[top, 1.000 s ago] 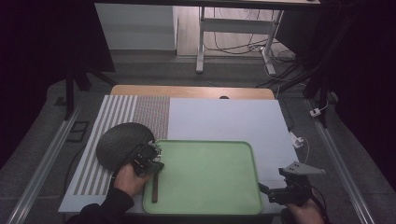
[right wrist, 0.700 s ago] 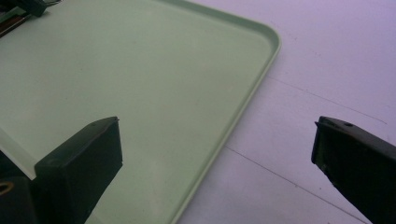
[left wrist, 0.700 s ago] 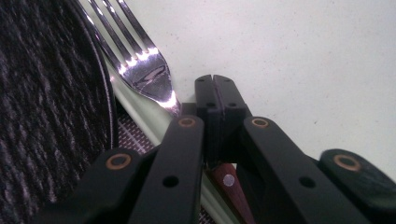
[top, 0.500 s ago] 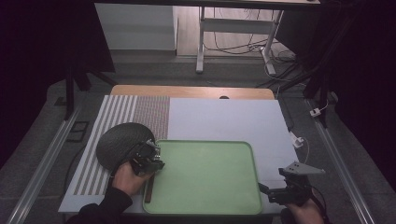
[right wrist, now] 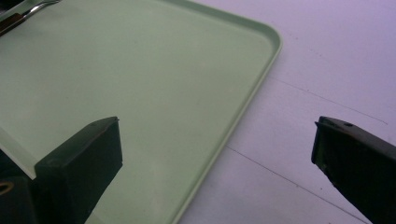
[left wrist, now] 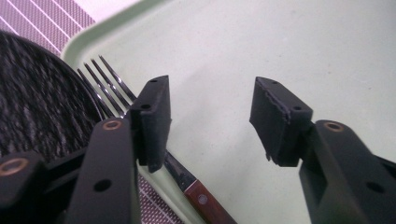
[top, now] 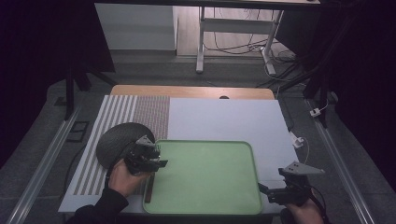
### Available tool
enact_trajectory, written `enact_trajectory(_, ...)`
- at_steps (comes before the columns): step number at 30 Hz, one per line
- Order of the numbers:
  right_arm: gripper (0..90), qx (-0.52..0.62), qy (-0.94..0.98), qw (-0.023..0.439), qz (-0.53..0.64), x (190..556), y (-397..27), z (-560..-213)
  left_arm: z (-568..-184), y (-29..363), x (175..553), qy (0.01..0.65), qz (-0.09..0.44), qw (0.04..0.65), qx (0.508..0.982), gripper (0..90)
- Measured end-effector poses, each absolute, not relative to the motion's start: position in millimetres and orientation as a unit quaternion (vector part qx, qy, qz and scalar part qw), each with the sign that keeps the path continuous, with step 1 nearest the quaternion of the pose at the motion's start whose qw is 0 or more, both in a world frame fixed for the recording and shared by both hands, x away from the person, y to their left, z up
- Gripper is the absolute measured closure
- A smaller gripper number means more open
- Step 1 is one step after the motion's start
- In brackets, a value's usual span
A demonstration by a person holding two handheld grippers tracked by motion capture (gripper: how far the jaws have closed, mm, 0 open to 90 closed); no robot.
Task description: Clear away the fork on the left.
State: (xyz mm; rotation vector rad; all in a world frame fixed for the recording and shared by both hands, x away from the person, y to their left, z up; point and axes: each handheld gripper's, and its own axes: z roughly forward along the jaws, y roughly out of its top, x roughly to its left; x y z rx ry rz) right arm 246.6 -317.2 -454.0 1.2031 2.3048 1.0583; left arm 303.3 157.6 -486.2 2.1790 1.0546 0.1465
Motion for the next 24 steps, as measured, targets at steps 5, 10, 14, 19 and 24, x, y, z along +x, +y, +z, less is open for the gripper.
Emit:
enact_trajectory(5, 1.9, 0.422, 0.81, 0.167, 0.371, 247, -317, -454, -480, 161, 300, 0.404, 0.056, 0.368, 0.836, 39.4)
enact_trajectory(10, 1.9, 0.422, 0.81, 0.167, 0.371, 247, -317, -454, -475, 165, 297, 0.402, 0.053, 0.38, 0.831, 33.9)
enact_trajectory(14, 1.9, 0.422, 0.81, 0.167, 0.371, 246, -317, -454, -472, 167, 294, 0.4, 0.049, 0.394, 0.826, 28.9)
enact_trajectory(19, 1.9, 0.423, 0.81, 0.168, 0.369, 245, -318, -454, -467, 169, 288, 0.395, 0.052, 0.4, 0.825, 20.7)
enact_trajectory(24, 1.9, 0.423, 0.81, 0.167, 0.37, 245, -318, -454, -463, 171, 279, 0.395, 0.055, 0.4, 0.825, 15.8)
